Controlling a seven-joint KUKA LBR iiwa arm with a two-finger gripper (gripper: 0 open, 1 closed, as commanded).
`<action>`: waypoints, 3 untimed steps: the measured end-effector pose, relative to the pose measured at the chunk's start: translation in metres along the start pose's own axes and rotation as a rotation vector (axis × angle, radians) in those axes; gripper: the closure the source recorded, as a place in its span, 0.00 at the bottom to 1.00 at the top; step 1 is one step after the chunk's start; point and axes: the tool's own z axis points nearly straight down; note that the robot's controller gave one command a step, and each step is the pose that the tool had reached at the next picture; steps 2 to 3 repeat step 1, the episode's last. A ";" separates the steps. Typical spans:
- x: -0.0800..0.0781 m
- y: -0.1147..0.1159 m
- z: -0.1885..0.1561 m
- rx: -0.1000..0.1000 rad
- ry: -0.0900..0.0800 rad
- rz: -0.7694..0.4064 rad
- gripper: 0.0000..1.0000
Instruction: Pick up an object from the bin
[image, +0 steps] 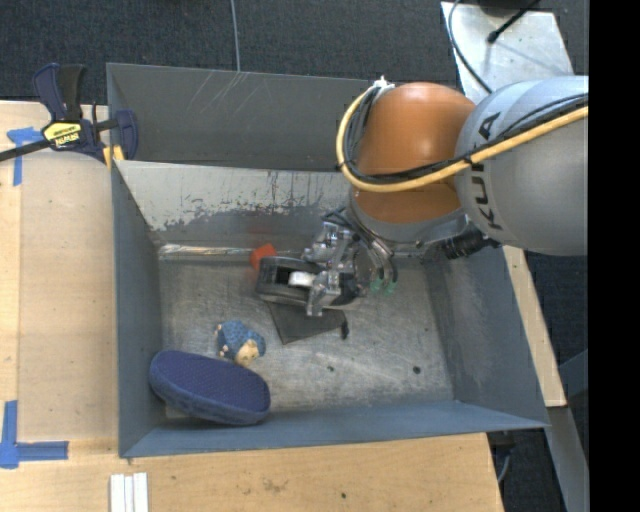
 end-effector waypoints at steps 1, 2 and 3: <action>-0.052 0.004 -0.096 0.000 0.003 -0.357 1.00; -0.052 0.004 -0.096 0.000 0.003 -0.357 1.00; -0.052 0.004 -0.096 0.000 0.003 -0.357 1.00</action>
Offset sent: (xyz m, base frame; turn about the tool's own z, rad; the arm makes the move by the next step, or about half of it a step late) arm 0.0520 -0.0010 0.0984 -0.3583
